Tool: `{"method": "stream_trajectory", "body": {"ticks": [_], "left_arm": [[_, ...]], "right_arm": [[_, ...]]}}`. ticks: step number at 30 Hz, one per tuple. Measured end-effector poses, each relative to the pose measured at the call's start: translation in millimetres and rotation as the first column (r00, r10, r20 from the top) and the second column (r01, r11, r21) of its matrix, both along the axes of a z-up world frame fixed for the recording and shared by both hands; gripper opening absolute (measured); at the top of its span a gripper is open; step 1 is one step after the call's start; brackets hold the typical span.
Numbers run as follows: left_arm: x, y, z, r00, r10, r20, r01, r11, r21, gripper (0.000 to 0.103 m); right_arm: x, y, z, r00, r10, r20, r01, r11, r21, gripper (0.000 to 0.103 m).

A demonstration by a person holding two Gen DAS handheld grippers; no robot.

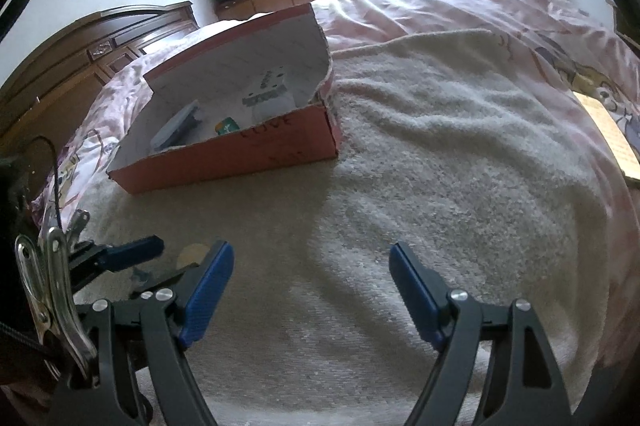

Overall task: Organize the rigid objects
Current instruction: 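Withdraw both grippers toward the wooden disc and light-blue spoon piece, then grasp the wooden disc with left gripper while right grasps light-blue spoon piece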

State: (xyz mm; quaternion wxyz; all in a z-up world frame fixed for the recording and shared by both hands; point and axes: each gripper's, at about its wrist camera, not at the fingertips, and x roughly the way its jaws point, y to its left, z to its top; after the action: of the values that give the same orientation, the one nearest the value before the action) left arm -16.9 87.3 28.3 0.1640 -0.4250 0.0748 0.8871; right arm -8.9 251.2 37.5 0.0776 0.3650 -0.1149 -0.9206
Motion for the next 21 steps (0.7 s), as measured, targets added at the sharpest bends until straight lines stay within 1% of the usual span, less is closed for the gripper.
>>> {"method": "stream_trajectory", "body": {"ticks": [2,7,10,11,13,17,21], "left_arm": [[-1,4,-3,1.000,-0.010,0.004,0.010,1.000,-0.006,0.050],[-3,7,-7,1.000,-0.008,0.008,0.008,1.000,-0.024,0.050],[-4,6,-7,1.000,0.000,0.012,0.000,1.000,-0.008,0.049],[-3,5,-6,1.000,0.000,0.009,0.000,1.000,-0.005,0.047],[-3,4,-5,1.000,-0.005,-0.001,0.005,1.000,-0.004,0.032],[-1,1,-2,1.000,-0.012,-0.004,0.013,1.000,0.025,0.033],[2,-7,8,1.000,0.006,-0.026,-0.005,0.999,0.044,0.032]], "right_arm": [[0,3,-1,1.000,-0.006,0.001,0.006,1.000,-0.006,0.084],[-2,8,-5,1.000,-0.015,0.011,0.015,1.000,-0.024,0.084],[-2,8,-6,1.000,-0.013,0.016,0.013,1.000,-0.027,0.084],[-2,8,-7,1.000,-0.012,0.017,0.012,1.000,-0.027,0.084],[-2,7,-7,1.000,-0.009,0.017,0.010,1.000,-0.026,0.084],[-1,5,-7,1.000,-0.006,0.018,0.006,1.000,-0.025,0.084],[0,3,-6,1.000,-0.004,0.018,0.004,1.000,-0.023,0.084]]}}
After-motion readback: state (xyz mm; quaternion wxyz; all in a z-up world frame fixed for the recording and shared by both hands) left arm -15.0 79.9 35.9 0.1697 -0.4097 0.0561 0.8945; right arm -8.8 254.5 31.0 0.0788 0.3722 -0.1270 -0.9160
